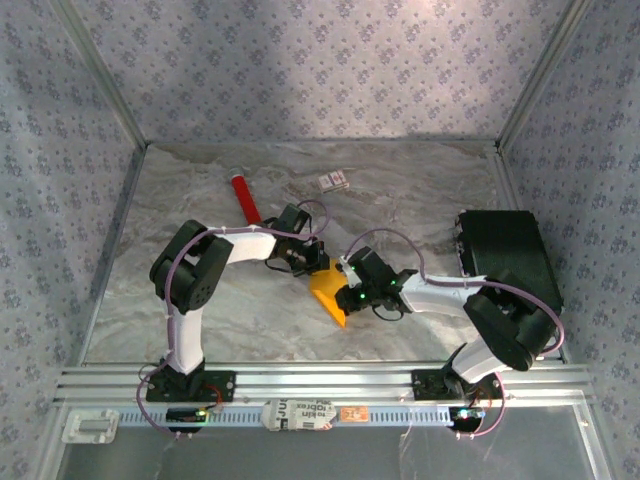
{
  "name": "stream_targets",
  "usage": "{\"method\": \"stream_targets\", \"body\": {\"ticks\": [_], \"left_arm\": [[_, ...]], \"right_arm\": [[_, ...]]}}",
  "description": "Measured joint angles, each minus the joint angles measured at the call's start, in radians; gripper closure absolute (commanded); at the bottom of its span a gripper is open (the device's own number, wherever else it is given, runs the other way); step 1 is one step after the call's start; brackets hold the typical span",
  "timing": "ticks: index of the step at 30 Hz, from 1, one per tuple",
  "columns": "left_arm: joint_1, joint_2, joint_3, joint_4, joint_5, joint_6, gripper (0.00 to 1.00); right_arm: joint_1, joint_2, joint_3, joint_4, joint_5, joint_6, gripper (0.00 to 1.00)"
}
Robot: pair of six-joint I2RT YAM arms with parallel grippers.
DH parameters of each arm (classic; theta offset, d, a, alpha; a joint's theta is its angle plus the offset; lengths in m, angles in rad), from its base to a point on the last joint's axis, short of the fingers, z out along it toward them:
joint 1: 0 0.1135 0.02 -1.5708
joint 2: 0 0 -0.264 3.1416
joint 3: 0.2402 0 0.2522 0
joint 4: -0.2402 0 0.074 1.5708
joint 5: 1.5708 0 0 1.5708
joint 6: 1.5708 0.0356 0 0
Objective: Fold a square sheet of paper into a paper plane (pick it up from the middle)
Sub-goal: Third fold the triangle at the center of the table.
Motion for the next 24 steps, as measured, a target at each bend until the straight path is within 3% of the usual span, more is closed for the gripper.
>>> {"method": "stream_targets", "body": {"ticks": [24], "left_arm": [[0.000,0.000,-0.002,0.003,0.000,0.000,0.97]], "right_arm": [[0.004,0.000,0.000,-0.003,0.035,0.001,0.96]]}}
